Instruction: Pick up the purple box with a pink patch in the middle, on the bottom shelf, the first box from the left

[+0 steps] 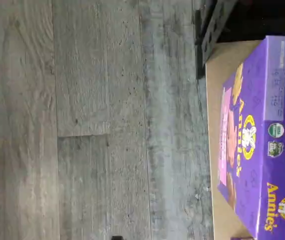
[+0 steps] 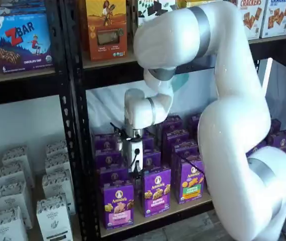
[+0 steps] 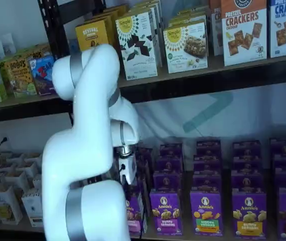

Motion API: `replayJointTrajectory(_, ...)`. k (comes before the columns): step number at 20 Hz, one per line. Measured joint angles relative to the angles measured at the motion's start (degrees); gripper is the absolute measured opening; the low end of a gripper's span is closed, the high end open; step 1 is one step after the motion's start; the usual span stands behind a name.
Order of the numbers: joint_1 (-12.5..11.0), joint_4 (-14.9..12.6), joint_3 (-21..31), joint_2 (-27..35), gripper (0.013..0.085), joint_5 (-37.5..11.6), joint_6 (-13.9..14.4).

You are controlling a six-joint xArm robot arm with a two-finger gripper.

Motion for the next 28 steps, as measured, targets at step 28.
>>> replayJointTrajectory(28,1.1,-0.2,-6.4,7.7,0.0850,-5.6,1.1)
